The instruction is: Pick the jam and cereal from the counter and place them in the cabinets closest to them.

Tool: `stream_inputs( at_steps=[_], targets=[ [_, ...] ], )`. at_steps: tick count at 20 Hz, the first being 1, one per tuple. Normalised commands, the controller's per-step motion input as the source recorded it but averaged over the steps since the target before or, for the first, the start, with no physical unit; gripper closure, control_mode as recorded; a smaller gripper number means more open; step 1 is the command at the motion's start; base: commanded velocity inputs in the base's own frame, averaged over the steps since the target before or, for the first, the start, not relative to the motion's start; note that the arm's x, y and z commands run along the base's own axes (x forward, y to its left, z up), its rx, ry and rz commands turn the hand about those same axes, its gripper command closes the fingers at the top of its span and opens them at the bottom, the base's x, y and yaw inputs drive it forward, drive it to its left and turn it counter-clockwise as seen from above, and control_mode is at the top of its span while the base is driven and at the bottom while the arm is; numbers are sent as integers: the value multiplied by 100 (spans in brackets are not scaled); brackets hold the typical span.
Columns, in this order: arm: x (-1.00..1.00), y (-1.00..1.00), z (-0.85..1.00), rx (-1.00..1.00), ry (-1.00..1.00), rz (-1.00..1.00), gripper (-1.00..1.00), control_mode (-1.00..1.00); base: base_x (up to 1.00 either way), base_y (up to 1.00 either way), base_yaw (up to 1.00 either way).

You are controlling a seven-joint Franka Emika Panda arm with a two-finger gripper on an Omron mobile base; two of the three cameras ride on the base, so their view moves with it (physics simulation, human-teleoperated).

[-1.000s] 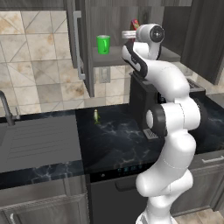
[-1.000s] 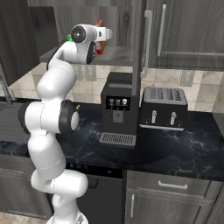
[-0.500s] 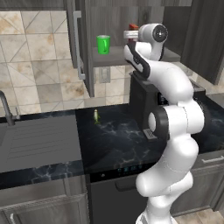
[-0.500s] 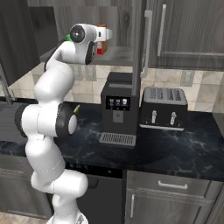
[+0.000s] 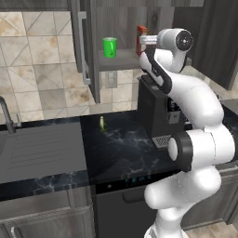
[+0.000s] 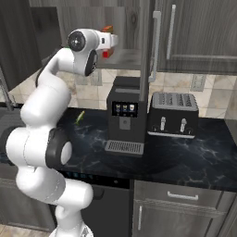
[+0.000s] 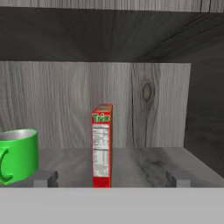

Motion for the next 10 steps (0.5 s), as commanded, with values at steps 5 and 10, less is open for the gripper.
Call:
stream_inputs(
  at_steps=[5, 10],
  targets=[
    [-99, -11, -5, -1, -6, 1, -100, -100, 0, 0, 0],
    [-100, -1, -20, -5, -6, 6, -100, -100, 0, 0, 0]
  ],
)
